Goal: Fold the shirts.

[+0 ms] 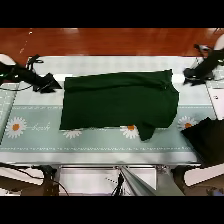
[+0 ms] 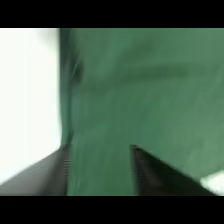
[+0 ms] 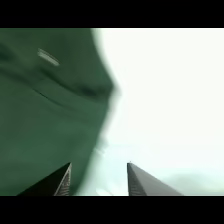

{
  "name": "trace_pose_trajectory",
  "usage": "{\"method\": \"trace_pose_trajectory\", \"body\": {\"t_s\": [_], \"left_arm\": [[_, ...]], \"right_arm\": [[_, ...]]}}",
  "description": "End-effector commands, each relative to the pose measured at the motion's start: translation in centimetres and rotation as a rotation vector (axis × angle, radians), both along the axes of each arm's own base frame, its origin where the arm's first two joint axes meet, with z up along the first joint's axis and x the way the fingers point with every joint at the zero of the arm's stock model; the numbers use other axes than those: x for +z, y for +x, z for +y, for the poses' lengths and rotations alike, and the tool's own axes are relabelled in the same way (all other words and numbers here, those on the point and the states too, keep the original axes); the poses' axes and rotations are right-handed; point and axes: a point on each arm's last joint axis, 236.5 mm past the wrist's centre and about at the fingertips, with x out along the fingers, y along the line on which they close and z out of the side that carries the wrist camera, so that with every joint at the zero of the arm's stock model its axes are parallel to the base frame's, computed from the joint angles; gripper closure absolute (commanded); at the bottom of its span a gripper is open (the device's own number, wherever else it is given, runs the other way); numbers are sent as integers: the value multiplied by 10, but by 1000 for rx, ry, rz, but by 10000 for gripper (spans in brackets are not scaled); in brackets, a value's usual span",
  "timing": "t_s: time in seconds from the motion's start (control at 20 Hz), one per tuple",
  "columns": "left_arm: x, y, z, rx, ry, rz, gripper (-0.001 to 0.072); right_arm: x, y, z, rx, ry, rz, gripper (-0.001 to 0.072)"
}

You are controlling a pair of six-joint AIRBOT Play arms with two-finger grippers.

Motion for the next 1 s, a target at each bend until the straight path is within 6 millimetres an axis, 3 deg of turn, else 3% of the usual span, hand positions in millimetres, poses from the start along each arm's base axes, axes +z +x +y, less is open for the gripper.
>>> {"method": "trace_pose_trajectory", "body": {"t_s": [0.0,0.15,0.25,0.35,0.55,0.7,0.75,0.8,0.85,0.95], "left_arm": [[-7,-77,6,-18,-56,144,40],[-39,-134,-5,-5,-91,206,40],[-52,-151,-16,2,-149,225,40],[-59,-149,-25,35,-179,206,40],[-71,-128,-30,70,-127,130,41],[-73,-115,-62,59,-168,110,67],[-74,-114,-75,51,-190,116,207],[-76,-116,-85,33,-201,129,475],[-79,-119,-91,15,-203,140,639],[-78,-121,-95,1,-206,147,683]], "right_arm": [[7,-47,-30,-111,119,-6,119],[-6,-65,-6,-183,396,-114,110],[-18,-73,-2,-207,418,-154,135],[-28,-77,2,-210,406,-183,169],[-31,-79,14,-205,450,-188,169],[-23,-78,20,-196,474,-202,167],[-21,-79,21,-193,478,-202,166],[-21,-82,22,-187,477,-189,166],[-25,-89,22,-179,472,-164,166],[-42,-107,26,-183,464,-103,166]]}}
